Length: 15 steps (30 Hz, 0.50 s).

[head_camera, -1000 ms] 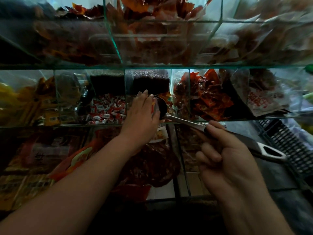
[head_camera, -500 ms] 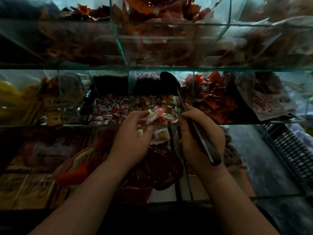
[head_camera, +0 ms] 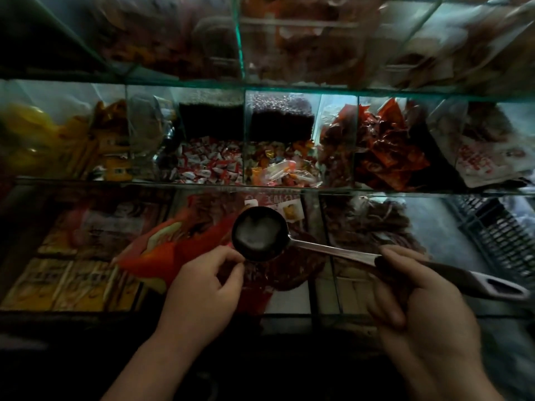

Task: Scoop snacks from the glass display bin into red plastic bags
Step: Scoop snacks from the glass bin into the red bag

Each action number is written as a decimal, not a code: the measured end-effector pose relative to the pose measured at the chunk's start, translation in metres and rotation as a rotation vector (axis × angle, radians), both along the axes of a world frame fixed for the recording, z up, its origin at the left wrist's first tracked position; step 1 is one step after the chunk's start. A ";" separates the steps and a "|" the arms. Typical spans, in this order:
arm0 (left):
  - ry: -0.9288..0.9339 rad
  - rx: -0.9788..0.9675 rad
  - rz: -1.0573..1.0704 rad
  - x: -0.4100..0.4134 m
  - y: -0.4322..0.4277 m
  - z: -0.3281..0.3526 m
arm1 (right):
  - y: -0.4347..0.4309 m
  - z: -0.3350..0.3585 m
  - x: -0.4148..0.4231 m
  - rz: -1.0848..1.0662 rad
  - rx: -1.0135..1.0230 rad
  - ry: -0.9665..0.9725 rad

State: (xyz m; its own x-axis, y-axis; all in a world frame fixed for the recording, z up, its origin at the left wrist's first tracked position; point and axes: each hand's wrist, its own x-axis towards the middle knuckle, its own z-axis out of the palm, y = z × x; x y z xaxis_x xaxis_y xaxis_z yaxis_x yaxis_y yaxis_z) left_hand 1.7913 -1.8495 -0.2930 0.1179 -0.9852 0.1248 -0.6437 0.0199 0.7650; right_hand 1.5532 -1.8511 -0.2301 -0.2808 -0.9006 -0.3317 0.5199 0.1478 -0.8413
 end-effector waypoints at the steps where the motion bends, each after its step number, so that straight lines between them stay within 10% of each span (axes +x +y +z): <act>1: -0.059 0.025 -0.042 0.000 0.001 0.001 | 0.000 -0.002 -0.002 -0.008 0.014 0.001; 8: -0.352 0.242 -0.288 -0.002 -0.002 0.001 | 0.006 -0.016 -0.017 -0.043 0.024 0.203; 15: -0.384 0.237 -0.372 -0.005 0.000 -0.002 | -0.018 -0.035 0.023 0.462 0.062 0.606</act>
